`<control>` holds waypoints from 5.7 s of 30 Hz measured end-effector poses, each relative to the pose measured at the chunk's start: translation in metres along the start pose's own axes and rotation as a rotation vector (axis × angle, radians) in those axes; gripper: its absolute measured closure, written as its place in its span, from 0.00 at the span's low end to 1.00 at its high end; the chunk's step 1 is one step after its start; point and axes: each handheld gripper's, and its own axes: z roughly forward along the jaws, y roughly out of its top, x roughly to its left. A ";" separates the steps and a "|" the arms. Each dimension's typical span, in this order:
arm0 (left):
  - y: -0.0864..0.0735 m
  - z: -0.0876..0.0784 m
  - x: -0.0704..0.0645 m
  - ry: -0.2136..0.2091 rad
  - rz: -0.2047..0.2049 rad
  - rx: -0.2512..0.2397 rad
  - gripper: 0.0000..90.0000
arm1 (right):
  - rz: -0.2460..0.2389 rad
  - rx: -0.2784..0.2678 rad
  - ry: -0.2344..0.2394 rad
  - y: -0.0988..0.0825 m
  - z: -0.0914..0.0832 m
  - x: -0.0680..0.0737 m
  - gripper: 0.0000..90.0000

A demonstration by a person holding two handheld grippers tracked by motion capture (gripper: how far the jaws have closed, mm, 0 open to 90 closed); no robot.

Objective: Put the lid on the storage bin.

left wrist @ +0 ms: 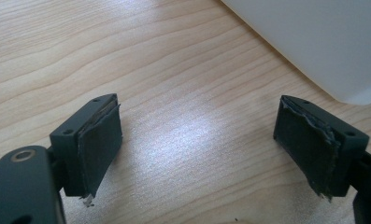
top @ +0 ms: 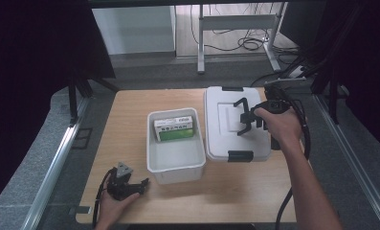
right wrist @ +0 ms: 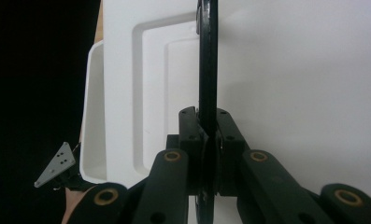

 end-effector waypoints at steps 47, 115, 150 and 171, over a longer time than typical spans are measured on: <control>0.000 0.000 0.000 0.001 0.000 -0.003 0.17 | -0.074 0.017 0.063 0.002 0.019 0.064 0.94; 0.001 0.002 0.000 -0.006 0.007 -0.002 0.16 | -0.047 0.189 -0.005 -0.008 0.140 0.127 0.94; 0.001 0.001 -0.002 -0.007 0.005 0.000 0.16 | 0.017 0.190 0.013 -0.017 0.160 0.115 0.94; 0.001 0.001 -0.002 -0.008 0.006 0.000 0.16 | -0.155 0.097 0.012 -0.022 0.155 0.118 0.50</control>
